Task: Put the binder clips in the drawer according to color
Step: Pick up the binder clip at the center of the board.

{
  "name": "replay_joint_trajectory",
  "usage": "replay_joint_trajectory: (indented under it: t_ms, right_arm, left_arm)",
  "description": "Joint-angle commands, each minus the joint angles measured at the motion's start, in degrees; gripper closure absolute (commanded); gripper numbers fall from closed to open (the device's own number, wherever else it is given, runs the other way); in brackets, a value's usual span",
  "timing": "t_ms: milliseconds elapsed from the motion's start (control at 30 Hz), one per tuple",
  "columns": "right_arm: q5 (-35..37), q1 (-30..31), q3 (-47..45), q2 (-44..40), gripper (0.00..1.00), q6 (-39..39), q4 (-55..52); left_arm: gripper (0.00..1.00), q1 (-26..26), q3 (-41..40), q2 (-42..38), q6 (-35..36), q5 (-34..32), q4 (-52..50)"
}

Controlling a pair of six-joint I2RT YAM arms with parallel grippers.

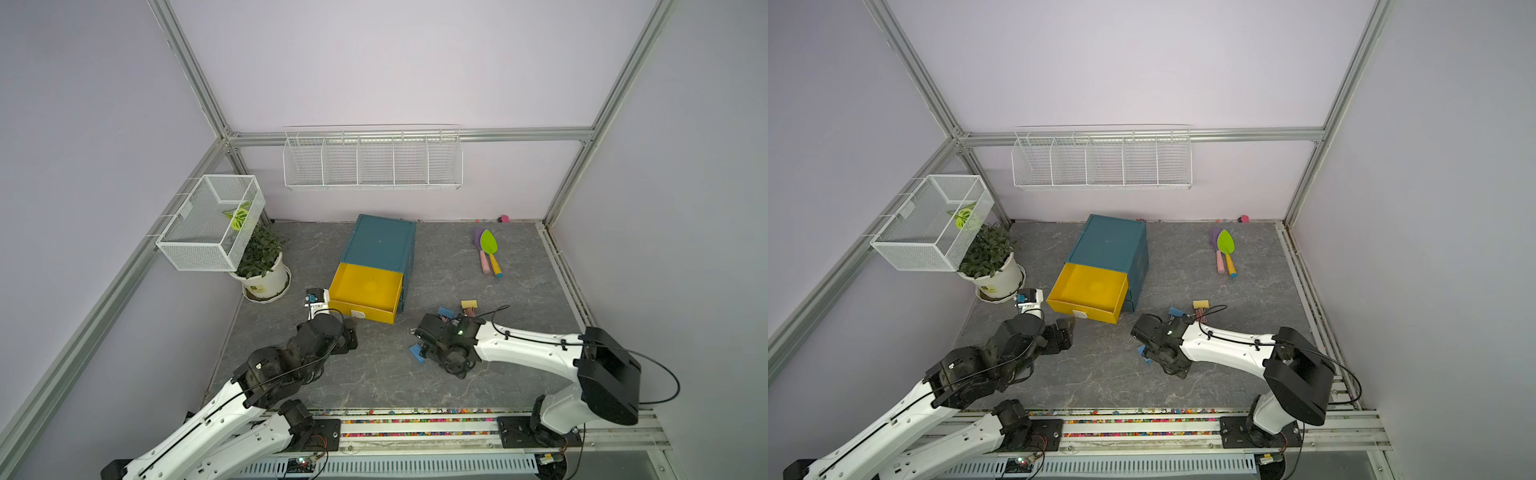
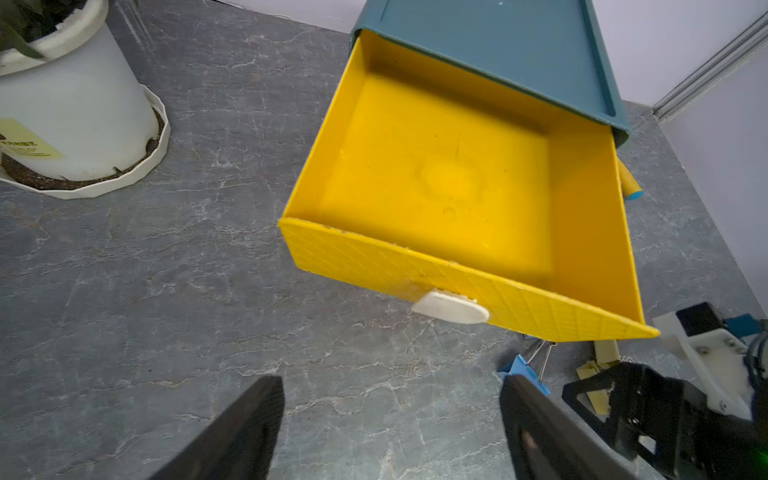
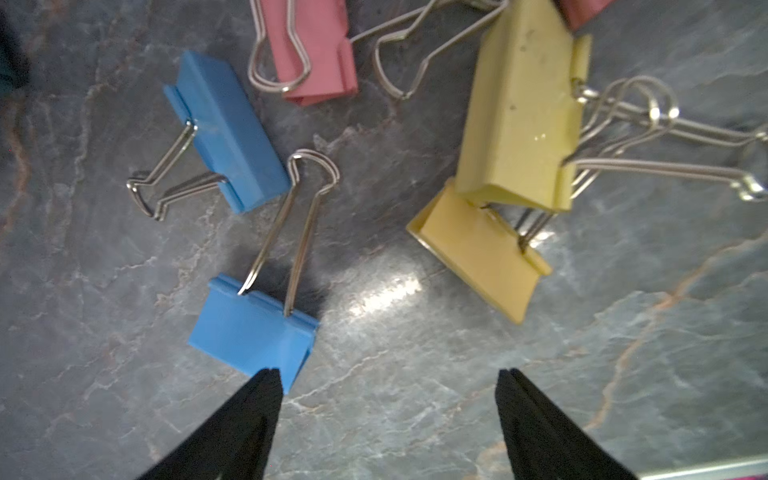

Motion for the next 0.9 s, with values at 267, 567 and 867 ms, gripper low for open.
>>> replay_joint_trajectory:
  t_ms: [267,567,867]
  right_arm:
    - [-3.2,0.1,6.2,6.5,0.08,10.0,1.5]
    - [-6.8,-2.3,7.2,10.5,0.07,10.9,5.1]
    - [-7.0,-3.0,8.4,12.4,0.16,11.6,5.0]
  left_arm:
    - [0.13,0.2,4.4,-1.4,-0.6,-2.2,-4.5]
    - [0.13,0.2,4.4,-2.5,-0.5,-2.2,-4.7]
    - [0.13,0.2,5.3,-2.8,-0.3,-1.5,-5.3]
